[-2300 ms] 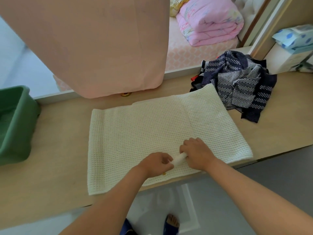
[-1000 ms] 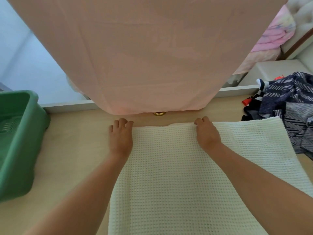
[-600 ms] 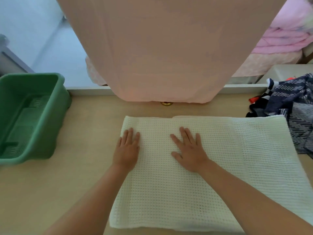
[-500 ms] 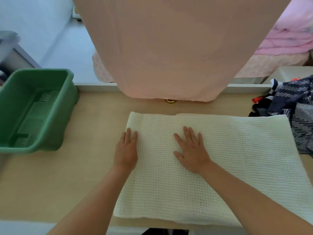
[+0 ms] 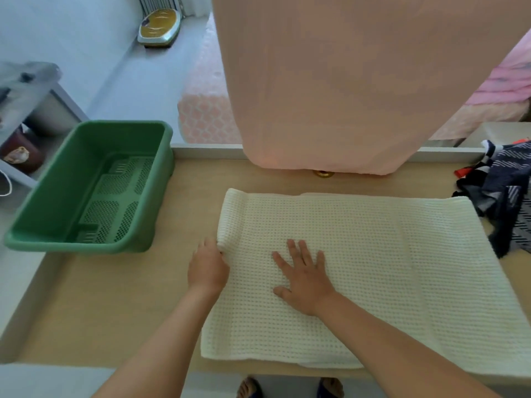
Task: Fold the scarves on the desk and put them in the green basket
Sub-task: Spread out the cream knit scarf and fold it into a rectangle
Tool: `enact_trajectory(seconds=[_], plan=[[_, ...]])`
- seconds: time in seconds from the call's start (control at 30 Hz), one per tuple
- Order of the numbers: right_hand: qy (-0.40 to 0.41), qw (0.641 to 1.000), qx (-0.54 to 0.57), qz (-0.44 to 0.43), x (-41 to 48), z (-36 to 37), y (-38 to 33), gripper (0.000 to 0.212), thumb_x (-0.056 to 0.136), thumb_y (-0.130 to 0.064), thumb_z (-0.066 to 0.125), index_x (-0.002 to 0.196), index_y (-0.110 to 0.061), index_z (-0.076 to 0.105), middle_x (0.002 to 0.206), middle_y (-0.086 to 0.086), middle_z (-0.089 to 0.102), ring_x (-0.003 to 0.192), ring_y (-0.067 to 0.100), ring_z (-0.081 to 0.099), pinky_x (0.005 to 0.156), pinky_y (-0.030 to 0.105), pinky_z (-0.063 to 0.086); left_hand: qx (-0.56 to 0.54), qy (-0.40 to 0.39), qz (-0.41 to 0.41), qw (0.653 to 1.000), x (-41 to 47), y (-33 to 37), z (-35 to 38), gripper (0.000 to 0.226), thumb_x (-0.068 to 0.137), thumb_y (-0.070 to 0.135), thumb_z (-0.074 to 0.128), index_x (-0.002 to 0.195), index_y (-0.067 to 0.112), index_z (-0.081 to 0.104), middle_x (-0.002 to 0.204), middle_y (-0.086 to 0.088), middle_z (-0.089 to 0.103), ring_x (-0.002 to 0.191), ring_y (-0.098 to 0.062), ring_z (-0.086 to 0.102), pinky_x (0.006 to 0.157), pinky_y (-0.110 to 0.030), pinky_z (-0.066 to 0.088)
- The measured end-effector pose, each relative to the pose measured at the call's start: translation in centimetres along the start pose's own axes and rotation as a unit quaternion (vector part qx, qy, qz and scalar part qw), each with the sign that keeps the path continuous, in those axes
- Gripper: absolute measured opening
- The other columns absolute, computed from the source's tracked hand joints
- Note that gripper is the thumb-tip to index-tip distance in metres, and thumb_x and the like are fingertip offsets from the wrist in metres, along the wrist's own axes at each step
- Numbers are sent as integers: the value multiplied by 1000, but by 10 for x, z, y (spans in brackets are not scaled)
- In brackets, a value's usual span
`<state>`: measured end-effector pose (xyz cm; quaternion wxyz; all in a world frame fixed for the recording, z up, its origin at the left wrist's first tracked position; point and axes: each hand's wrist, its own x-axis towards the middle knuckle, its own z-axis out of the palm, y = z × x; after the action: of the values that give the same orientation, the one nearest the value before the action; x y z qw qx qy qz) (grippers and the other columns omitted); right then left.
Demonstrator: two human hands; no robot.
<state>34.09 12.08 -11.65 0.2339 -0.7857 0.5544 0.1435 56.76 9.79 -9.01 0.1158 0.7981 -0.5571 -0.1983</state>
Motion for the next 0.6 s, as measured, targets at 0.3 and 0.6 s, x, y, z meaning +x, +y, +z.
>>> enact_trajectory(seconds=[0.3,0.6], plan=[[130,855,494,87,18,-80,-58,42,98,-50,47,136,-34,51,121,-11,60,104,14,64,90,34,52,-223,-150,41,962,13,43,-48,14,90,28,60,104,27,57,101,13,62,88,-8,60,71,-25,44],[180,807,534,179,-32,-90,30,20,98,-20,50,102,-27,68,95,-4,71,86,18,69,79,44,60,-290,-324,86,897,-17,135,-29,51,87,-6,44,131,16,58,127,7,63,88,-7,70,76,-21,51]])
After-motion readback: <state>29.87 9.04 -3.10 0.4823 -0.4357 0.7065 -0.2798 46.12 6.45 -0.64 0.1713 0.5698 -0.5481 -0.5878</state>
